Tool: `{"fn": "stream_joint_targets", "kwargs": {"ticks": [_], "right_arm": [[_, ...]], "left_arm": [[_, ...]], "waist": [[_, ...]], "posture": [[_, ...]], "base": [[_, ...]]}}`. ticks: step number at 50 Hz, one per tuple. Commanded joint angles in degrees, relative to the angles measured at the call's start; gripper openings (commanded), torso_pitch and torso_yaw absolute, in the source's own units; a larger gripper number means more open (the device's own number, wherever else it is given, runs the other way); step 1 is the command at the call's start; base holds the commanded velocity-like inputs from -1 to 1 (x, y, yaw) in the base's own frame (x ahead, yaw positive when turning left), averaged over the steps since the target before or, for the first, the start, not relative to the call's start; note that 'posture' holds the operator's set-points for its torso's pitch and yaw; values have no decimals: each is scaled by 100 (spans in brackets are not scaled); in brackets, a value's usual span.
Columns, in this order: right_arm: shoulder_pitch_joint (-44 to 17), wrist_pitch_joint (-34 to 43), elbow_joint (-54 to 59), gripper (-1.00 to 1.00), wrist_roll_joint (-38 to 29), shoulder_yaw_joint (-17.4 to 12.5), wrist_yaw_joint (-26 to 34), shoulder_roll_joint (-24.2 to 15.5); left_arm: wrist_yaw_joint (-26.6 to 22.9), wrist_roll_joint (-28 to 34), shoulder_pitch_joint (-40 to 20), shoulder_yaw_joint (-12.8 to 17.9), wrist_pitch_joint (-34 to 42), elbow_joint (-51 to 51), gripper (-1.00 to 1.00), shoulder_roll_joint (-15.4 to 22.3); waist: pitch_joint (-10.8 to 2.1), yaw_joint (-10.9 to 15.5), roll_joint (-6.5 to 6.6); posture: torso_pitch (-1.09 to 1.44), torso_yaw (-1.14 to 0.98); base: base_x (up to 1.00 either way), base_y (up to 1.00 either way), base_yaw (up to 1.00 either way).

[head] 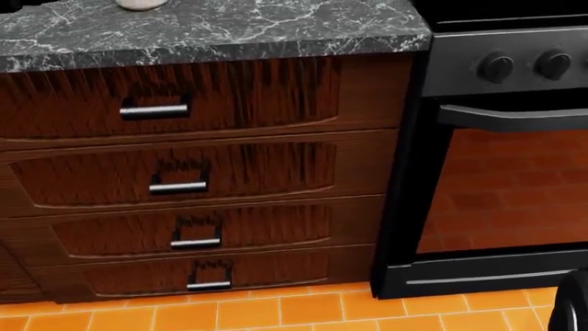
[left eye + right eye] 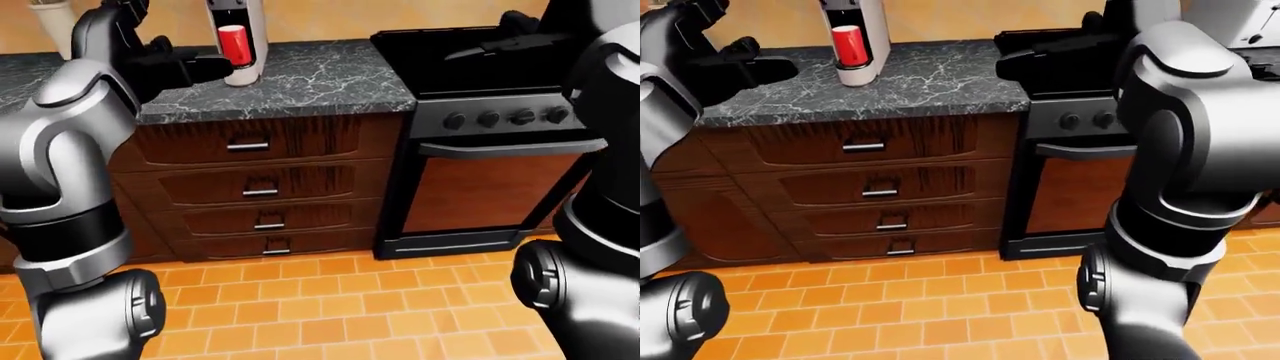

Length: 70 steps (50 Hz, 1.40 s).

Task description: Press the button on the coffee machine to serve coffee.

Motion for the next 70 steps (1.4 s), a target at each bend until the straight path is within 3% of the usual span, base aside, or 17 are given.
{"fn": "stream_joint_targets", "kwargs": {"ticks": [1,4,5,14,16,18,19,21,25,28,29,30,40,41,43,45,70], "right_arm": [[-186,-108,-77,100,25,41,9,-5],[-121,-61,-158,100,20,49,28,24],[-128,-36,-169,100,16,41,36,11],[-145,-5,-169,100,-6,15,68,-9],[-214,-21,-104,100,-15,33,65,-5],[-235,-49,-62,100,-23,51,72,-3],[-216,-72,-56,100,-25,53,79,0],[-198,-67,-69,100,-33,50,80,7],[-175,-138,-12,100,-59,70,90,30],[-186,-155,11,100,-70,74,103,36],[-179,-164,15,100,-75,79,108,31],[-181,-149,5,100,-78,82,108,40],[-308,-58,19,100,-131,108,180,-14],[-294,-74,23,100,-142,119,177,4],[-300,-78,28,100,-155,125,179,21],[-286,-94,38,100,-170,131,182,39],[-283,-56,-10,100,-295,124,247,101]], "left_arm": [[49,-20,-178,98,-77,-198,100,99],[13,-20,-129,98,-119,-197,100,140],[-3,-11,-113,97,-155,-175,100,145],[53,-59,-133,122,-57,-266,100,164],[70,-67,-168,120,-46,-248,100,166],[73,-71,-199,117,-43,-230,100,180],[69,-71,-191,114,-53,-224,100,182],[54,-60,-177,111,-101,-185,100,186],[74,-75,-242,83,-87,-162,100,154],[52,-64,-247,92,-121,-111,100,180],[41,-57,-232,91,-150,-94,100,182],[50,-64,-237,97,-137,-105,100,180],[54,-92,-254,111,-154,-70,100,215],[55,-102,-230,124,-142,-94,100,222],[68,-121,-216,143,-123,-121,100,231],[75,-127,-195,142,-132,-123,100,231],[101,-164,-121,122,-188,-130,100,220]], "waist": [[-105,16,5],[-248,-33,500],[-182,3,264],[-206,9,-30],[-153,76,-184],[-142,90,-576],[-33,109,-275],[-196,78,-260],[-78,17,23],[-212,-3,-10],[-71,-5,-51],[-220,-4,-29],[-110,9,-91],[-231,13,-68],[-96,6,-86],[-220,8,-56],[-183,-45,90]], "posture": [[0,0],[0,0],[0,0],[0,0],[0,0],[0,0],[0,0],[0,0],[0,0],[0,0],[0,0],[0,0],[0,0],[0,0],[0,0],[0,0],[0,0]], "base": [[8,0,0],[9,0,0],[8,0,0],[7,0,0],[5,0,0],[5,0,0],[5,0,0],[5,0,0],[5,0,0],[5,0,0],[5,0,0],[5,0,0],[5,0,0],[5,0,0],[5,0,0],[5,1,0],[5,17,0]]}}
